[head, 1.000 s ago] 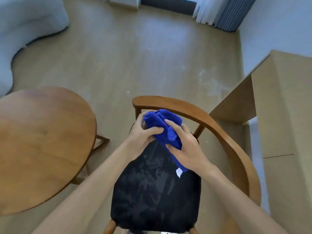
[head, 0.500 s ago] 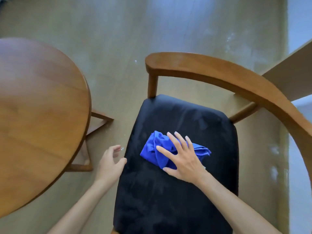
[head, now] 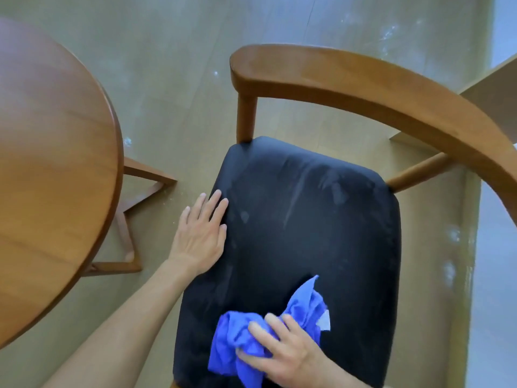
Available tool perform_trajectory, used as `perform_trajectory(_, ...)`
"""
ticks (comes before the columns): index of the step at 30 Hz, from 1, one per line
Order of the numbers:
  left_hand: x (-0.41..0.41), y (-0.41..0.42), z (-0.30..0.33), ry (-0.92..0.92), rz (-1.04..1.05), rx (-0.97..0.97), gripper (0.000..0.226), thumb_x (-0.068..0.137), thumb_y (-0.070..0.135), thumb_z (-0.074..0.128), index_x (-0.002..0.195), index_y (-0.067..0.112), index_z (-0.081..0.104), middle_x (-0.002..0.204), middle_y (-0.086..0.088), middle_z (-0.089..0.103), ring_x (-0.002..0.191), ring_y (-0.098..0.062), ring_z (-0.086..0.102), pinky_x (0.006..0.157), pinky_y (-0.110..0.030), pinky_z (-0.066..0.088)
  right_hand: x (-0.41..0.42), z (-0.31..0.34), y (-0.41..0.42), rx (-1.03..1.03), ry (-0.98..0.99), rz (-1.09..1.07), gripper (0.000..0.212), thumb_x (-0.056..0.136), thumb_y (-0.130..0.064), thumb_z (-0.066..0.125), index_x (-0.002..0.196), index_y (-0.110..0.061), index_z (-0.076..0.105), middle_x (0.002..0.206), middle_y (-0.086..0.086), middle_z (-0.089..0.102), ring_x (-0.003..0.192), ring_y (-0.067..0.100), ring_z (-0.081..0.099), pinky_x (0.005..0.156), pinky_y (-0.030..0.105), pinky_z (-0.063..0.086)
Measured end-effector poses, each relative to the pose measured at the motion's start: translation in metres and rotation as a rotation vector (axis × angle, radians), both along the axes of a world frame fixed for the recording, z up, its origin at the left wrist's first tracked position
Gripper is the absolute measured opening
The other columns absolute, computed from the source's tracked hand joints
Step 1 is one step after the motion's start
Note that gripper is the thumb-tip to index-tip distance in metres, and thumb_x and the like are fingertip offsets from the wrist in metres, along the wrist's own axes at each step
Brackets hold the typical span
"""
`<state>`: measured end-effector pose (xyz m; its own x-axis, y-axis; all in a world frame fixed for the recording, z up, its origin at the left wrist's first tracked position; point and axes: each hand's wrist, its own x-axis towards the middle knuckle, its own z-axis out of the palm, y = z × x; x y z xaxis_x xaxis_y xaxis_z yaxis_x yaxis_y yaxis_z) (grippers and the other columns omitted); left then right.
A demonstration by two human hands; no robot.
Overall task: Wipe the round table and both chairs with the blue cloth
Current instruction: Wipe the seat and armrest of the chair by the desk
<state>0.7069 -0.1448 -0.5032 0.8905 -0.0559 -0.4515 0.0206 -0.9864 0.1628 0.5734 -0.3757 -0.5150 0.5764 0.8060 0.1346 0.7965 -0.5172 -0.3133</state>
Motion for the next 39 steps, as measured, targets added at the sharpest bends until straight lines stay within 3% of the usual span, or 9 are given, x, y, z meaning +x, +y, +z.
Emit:
perform_trajectory(4,-0.001,-0.001,-0.007,0.007,-0.003,0.014,0.060,0.092,0.036,0.022,0.143,0.014,0.043,0.155,-0.004,0.033,0.141,-0.030,0.035,0.105,-0.050,0.038,0.070,0.001,-0.023,-0.001,-0.067,0.252,0.027,0.089,-0.018,0.059,0.106,-0.038,0.063,0.102,0.000,0.059,0.076,0.024,0.055,0.064,0.032,0.044)
perform_trajectory(8,0.000,0.000,-0.014,-0.012,0.008,-0.003,0.063,0.091,0.038,0.016,0.148,0.017,0.035,0.159,0.000,0.024,0.145,-0.026,0.027,0.110,-0.048,0.032,0.203,-0.019,-0.036,0.014,-0.345,-0.204,0.046,0.076,-0.007,0.061,0.117,-0.030,0.059,0.119,0.010,0.050,0.080,0.034,0.057,0.064,0.039,0.044)
perform_trajectory(15,-0.002,0.000,-0.019,-0.019,0.016,-0.025,0.064,0.092,0.040,0.013,0.153,0.023,0.021,0.162,0.006,0.009,0.149,-0.022,0.010,0.117,-0.044,0.018,0.226,-0.014,0.002,-0.073,-0.140,-0.956,0.040,0.077,-0.023,0.057,0.117,-0.023,0.063,0.118,0.015,0.059,0.076,0.035,0.051,0.062,0.042,0.044)
perform_trajectory(19,-0.002,0.004,-0.019,-0.028,0.002,-0.023,0.068,0.089,0.045,0.010,0.151,0.022,0.027,0.161,0.005,0.014,0.148,-0.024,0.014,0.116,-0.046,0.020,0.069,-0.015,0.012,0.033,-0.081,-0.491,0.041,0.078,-0.006,0.056,0.114,-0.023,0.066,0.117,0.017,0.055,0.071,0.030,0.048,0.063,0.037,0.042)
perform_trajectory(24,-0.006,0.003,-0.016,-0.006,-0.047,0.057,0.062,0.093,0.041,0.016,0.148,0.018,0.035,0.158,-0.002,0.026,0.143,-0.030,0.030,0.108,-0.051,0.035,-0.005,0.002,0.019,0.031,0.295,-0.359,0.036,0.077,-0.075,0.025,0.065,-0.050,0.049,0.064,-0.014,0.036,0.055,0.010,0.027,0.057,0.021,0.011)
perform_trajectory(27,-0.005,0.002,-0.017,-0.026,-0.053,0.070,0.057,0.094,0.036,0.024,0.145,0.015,0.039,0.155,-0.006,0.034,0.139,-0.034,0.037,0.103,-0.056,0.039,0.065,0.001,-0.031,-0.070,-0.094,0.140,0.028,0.090,-0.019,0.053,0.105,-0.041,0.062,0.099,-0.002,0.057,0.075,0.020,0.049,0.064,0.027,0.039)
perform_trajectory(31,-0.006,0.002,-0.022,-0.018,-0.045,0.047,0.058,0.096,0.039,0.017,0.149,0.019,0.029,0.159,-0.002,0.023,0.143,-0.032,0.028,0.109,-0.055,0.033,0.218,-0.008,-0.046,-0.104,-0.296,-0.388,0.049,0.074,-0.011,0.061,0.120,-0.029,0.055,0.118,0.013,0.052,0.080,0.035,0.056,0.061,0.039,0.044)
perform_trajectory(35,-0.005,0.009,-0.023,-0.001,-0.016,-0.042,0.065,0.091,0.049,0.002,0.153,0.031,0.009,0.162,0.011,-0.002,0.150,-0.023,0.002,0.118,-0.048,0.014,0.264,-0.002,0.009,-0.148,0.002,-1.000,0.045,0.085,-0.025,0.060,0.130,-0.024,0.054,0.126,0.017,0.050,0.093,0.040,0.050,0.072,0.048,0.047)
perform_trajectory(39,0.001,0.027,-0.019,0.002,0.104,-0.307,0.058,0.093,0.041,0.016,0.151,0.035,0.021,0.159,0.020,0.010,0.148,-0.013,0.005,0.117,-0.045,0.020,0.173,-0.005,0.067,-0.019,0.005,-0.794,0.043,0.073,-0.014,0.060,0.116,-0.019,0.064,0.113,0.020,0.060,0.071,0.032,0.049,0.059,0.039,0.045)
